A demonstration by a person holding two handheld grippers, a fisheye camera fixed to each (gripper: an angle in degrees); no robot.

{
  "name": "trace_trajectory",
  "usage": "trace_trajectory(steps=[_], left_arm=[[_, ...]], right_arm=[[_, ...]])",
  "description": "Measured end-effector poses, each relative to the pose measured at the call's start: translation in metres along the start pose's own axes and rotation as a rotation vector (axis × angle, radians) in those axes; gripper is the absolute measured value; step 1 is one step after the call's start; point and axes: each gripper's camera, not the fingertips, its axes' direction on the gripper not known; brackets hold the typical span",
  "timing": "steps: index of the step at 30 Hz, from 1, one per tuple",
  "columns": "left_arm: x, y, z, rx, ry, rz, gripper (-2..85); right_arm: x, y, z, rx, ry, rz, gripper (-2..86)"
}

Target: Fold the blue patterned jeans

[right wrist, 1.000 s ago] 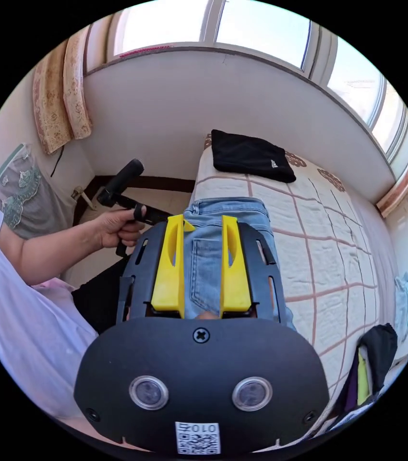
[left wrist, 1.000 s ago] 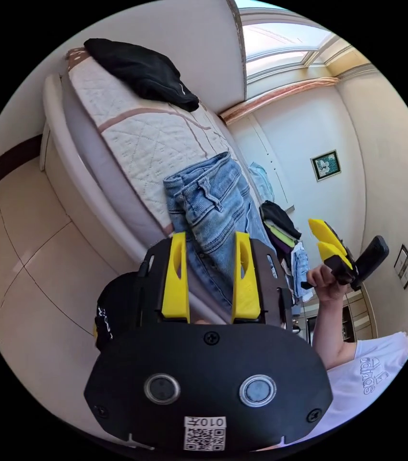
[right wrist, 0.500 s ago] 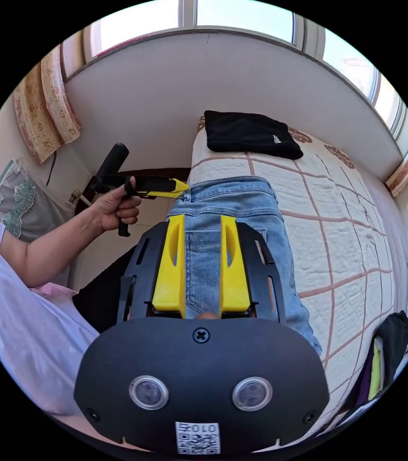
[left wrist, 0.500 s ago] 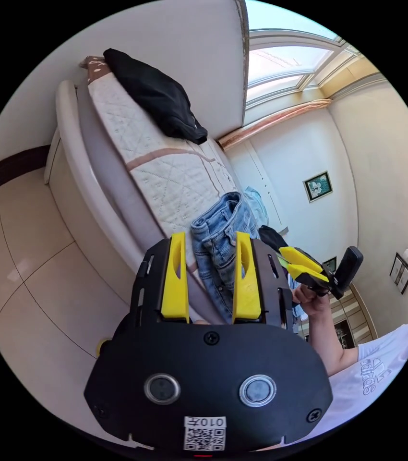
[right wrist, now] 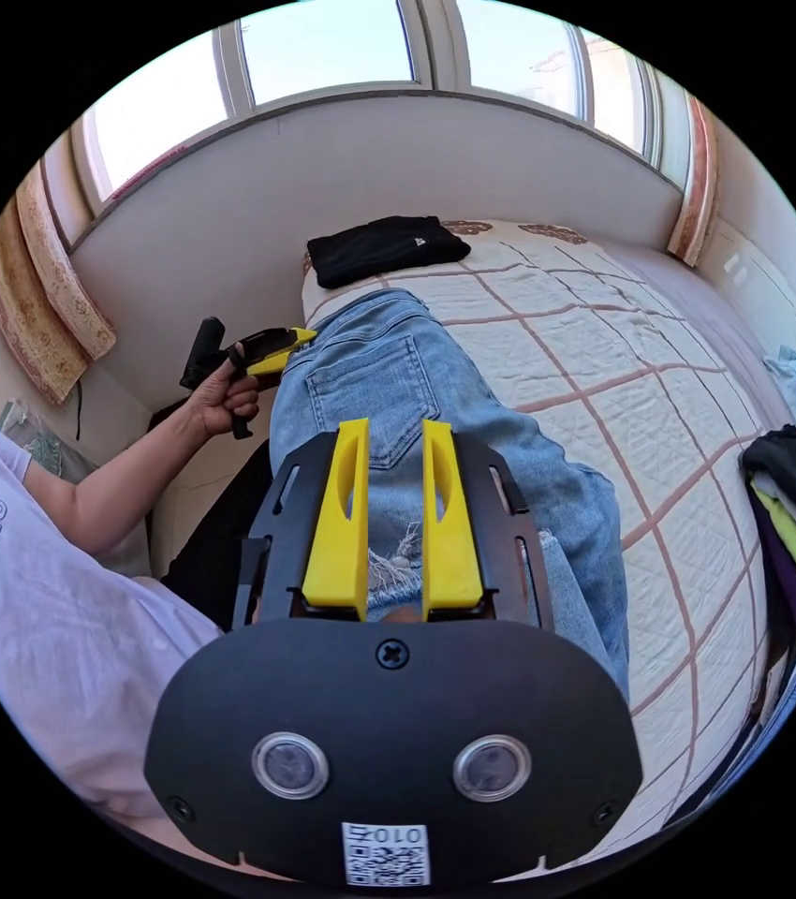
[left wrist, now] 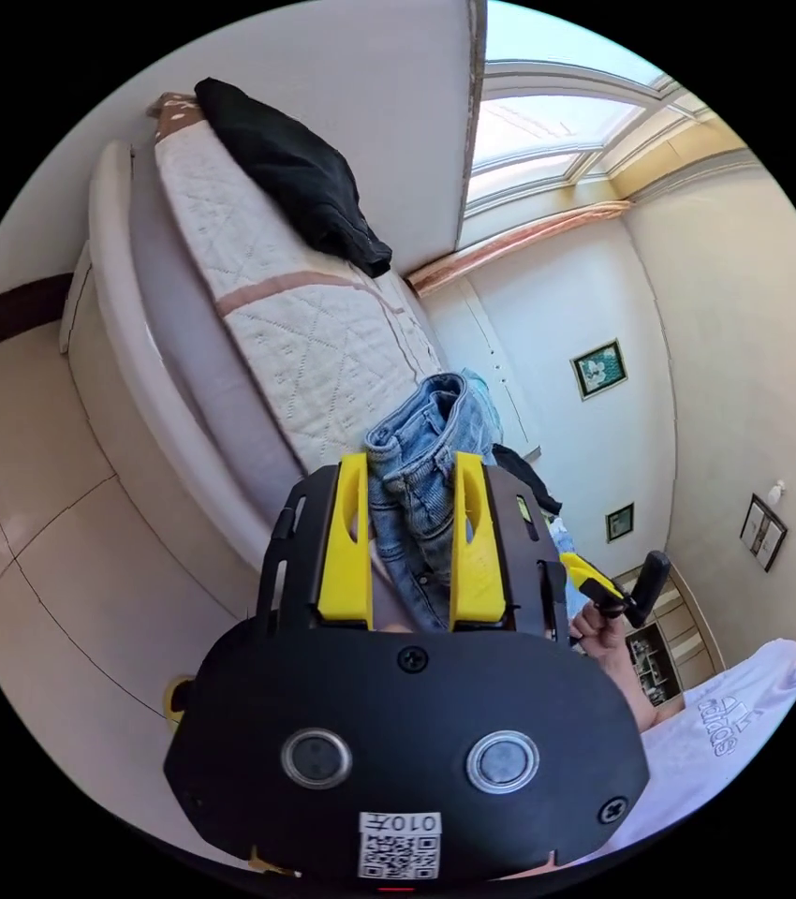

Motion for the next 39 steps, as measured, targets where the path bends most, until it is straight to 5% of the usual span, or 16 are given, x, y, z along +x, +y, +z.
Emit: trace_trajectory(steps=[4,12,16,25,32,39], left_arm=[[-0.002,0.022,0.002,0.004,0.112,-0.088,10.9],[0.159,0.058,-0.003,-0.041,-0.166,0.272,8.9],[0.287,0.095,0.017,-0.061,-0.159,0.605,8.9],[0.561,0.333,0.163,-0.404,-0.180,1.611,8.7],[0.554,0.542,0.292,-0.629,-0.122,1.764,8.0],[0.527,0.616,0.313,-0.510,-0.105,1.858,7.1]], right_arm=[[0.005,0.020,-0.022,-0.015,0.034,0.033,9.4],[0.015,0.113,-0.101,-0.091,0.169,0.209,8.7],[0.047,0.160,-0.098,-0.170,0.203,0.398,8.1],[0.117,0.241,-0.160,0.211,-0.212,0.691,6.6],[0.136,0.373,-0.271,0.466,-0.216,0.925,10.1],[0.155,0.371,-0.295,0.492,-0.384,0.877,13.0]])
